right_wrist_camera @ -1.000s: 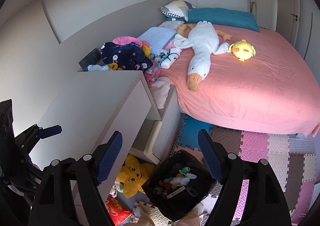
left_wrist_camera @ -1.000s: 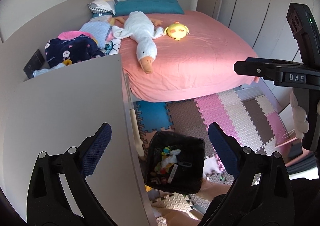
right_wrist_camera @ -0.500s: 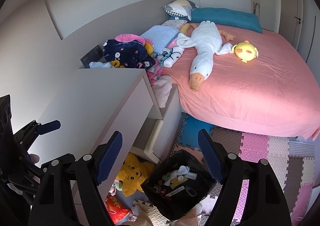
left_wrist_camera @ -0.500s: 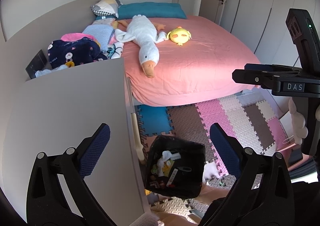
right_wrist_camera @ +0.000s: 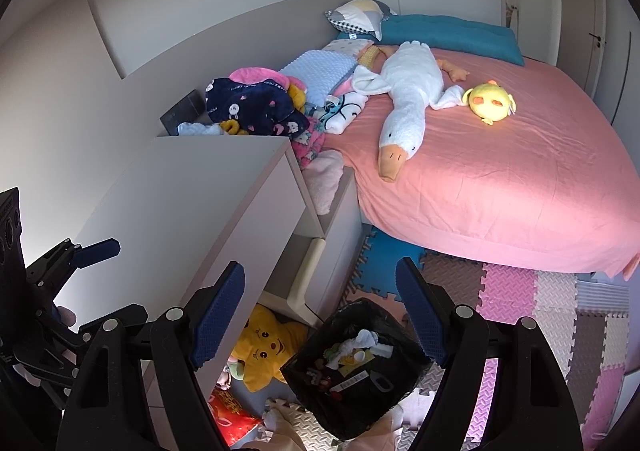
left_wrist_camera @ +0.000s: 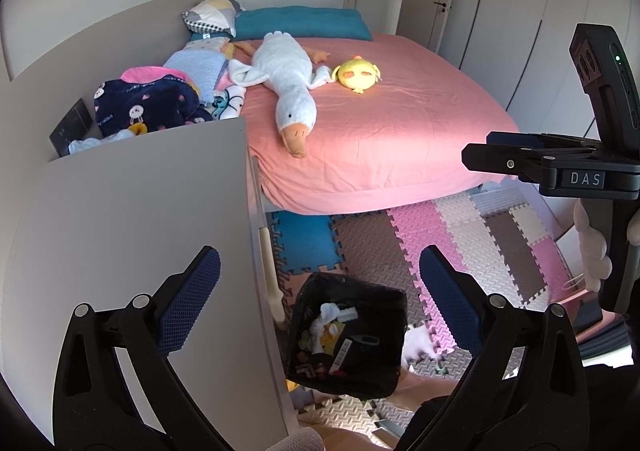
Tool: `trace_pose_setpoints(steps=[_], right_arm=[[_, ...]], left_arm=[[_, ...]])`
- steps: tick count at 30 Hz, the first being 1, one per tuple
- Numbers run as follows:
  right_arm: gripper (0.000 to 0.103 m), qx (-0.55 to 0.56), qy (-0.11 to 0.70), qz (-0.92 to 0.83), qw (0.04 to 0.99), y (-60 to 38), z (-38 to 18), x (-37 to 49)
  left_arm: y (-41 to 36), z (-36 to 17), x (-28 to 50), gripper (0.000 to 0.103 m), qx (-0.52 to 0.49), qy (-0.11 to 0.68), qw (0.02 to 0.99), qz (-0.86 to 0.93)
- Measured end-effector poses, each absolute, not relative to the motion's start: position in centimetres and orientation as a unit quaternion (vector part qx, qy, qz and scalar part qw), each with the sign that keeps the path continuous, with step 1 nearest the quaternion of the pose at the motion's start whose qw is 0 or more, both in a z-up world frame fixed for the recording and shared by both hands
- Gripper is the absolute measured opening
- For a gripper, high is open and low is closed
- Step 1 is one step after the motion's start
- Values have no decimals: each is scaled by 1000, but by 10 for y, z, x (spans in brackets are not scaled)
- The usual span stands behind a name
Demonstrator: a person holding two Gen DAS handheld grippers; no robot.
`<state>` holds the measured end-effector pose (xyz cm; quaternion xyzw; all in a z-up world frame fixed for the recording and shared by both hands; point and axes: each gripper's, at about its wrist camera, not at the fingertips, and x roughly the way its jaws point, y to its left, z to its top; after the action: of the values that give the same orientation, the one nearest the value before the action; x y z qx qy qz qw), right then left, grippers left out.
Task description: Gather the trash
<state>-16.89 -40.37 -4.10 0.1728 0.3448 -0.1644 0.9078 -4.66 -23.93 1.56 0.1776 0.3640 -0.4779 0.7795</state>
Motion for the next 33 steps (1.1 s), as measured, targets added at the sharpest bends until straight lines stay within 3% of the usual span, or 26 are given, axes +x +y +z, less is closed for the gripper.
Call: trace_pose_setpoints(steps=[33], right_arm=[[78,174,348,-163,906,-405,-45,-167]], left_arm=[[-251,8,-48,96,196,373,770,-479]])
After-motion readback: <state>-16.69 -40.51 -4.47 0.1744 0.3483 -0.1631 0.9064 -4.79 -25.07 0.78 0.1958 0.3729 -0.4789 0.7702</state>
